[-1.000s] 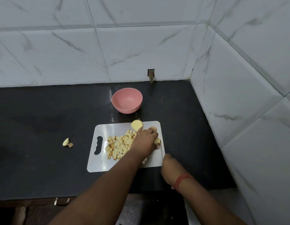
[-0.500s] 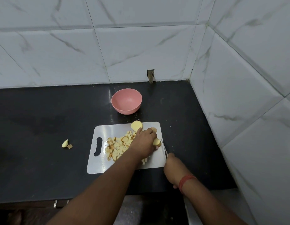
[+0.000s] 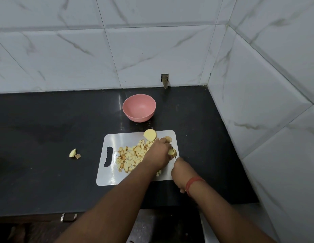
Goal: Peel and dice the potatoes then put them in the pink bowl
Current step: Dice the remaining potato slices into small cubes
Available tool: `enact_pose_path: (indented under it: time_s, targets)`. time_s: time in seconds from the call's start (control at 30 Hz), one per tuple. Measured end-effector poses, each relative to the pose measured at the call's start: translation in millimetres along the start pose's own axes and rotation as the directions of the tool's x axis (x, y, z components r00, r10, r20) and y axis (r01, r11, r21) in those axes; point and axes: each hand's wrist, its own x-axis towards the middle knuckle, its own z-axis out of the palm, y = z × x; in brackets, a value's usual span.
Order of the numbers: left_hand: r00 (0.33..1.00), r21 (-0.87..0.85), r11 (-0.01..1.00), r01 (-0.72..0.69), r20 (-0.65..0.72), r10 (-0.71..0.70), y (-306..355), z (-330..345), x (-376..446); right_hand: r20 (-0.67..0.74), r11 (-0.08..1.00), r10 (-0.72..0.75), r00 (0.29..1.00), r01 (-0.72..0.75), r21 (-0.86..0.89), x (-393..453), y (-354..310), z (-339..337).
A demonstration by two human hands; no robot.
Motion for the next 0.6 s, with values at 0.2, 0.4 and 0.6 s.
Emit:
enact_pose_path:
  time_s: [0.2, 0.4, 0.6]
  targets:
    - [0.999, -0.027, 0.999, 0.035, 0.013, -0.035, 2, 1, 0, 0.01, 0.997, 0.056, 0.998, -0.057, 0.047, 9, 16, 11]
    - [0.998, -0.056, 0.996, 0.069, 0.011, -0.068, 2, 3, -2, 0.232, 0.752, 0.022, 0.972, 0.137, -0.645, -18, 45, 34]
    - [0.997, -0.095, 0.993, 0.076, 0.015, -0.075, -3, 3, -2, 0.03, 0.979, 0.188, 0.982, -0.184, -0.092, -28, 22, 11]
